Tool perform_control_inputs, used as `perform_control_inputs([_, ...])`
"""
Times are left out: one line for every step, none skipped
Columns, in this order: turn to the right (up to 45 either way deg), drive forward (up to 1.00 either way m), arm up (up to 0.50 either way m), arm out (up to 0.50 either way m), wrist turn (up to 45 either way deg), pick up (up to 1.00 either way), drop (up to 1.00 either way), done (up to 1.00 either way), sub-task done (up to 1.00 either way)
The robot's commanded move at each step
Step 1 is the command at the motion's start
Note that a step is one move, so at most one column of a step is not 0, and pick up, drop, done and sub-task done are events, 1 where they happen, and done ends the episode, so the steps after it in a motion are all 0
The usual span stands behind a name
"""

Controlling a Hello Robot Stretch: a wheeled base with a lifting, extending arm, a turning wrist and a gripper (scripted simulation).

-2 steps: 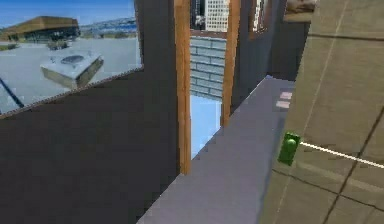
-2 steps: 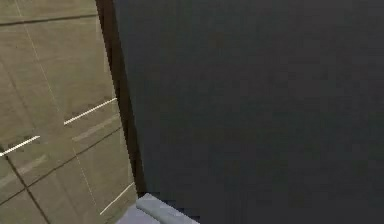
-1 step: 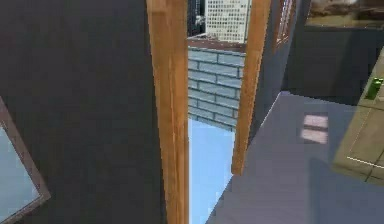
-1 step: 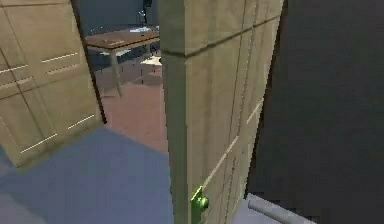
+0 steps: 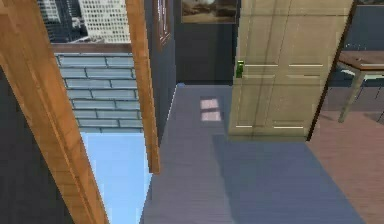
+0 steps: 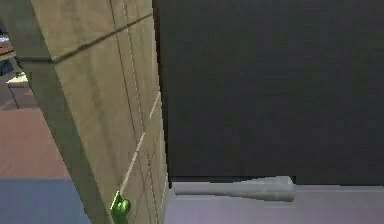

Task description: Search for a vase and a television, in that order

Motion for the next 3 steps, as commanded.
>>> perform_control_inputs([0.0, 0.45, 0.00, 0.00, 0.0, 0.00, 0.00, 0.00, 0.00])
perform_control_inputs([45.0, 0.00, 0.00, 0.00, 0.0, 0.00, 0.00, 0.00, 0.00])
perform_control_inputs([45.0, 0.00, 0.00, 0.00, 0.0, 0.00, 0.00, 0.00, 0.00])
